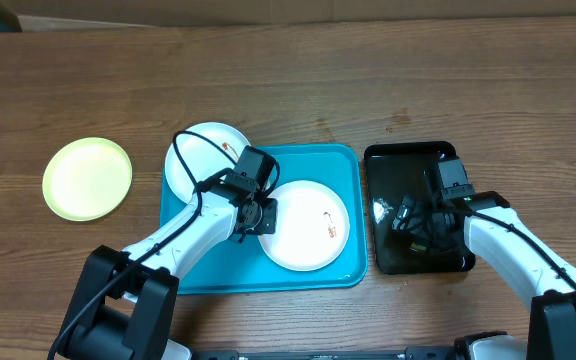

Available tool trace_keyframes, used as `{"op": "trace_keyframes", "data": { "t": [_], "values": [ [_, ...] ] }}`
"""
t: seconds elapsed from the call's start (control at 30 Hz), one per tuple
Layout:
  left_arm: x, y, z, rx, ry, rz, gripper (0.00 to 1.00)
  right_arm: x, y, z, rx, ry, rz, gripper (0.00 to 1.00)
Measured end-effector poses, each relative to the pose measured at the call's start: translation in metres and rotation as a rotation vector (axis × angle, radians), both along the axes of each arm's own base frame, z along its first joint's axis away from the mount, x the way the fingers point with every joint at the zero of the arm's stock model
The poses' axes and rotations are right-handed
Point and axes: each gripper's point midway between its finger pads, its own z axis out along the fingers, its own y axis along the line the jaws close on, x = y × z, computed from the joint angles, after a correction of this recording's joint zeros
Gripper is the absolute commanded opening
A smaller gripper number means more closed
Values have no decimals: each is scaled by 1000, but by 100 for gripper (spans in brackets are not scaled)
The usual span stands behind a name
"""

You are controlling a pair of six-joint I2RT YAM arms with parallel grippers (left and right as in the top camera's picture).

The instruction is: Clean dirty plates on tray and stack at the side

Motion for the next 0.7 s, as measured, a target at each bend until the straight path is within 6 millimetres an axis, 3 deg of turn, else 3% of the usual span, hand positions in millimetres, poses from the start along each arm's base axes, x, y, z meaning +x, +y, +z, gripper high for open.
{"op": "trace_keyframes", "data": {
  "t": [0.2, 0.4, 0.63, 0.7],
  "values": [
    [-6, 8, -1, 17, 37, 143, 4, 0, 0, 0, 0, 0, 0, 100],
    [-7, 5, -1, -14, 51, 226, 21, 0, 0, 0, 0, 0, 0, 100],
    [-5, 5, -1, -1, 37, 154, 27, 0, 0, 0, 0, 0, 0, 100],
    [-5, 6, 0, 9, 31, 111, 23, 0, 0, 0, 0, 0, 0, 100]
  ]
}}
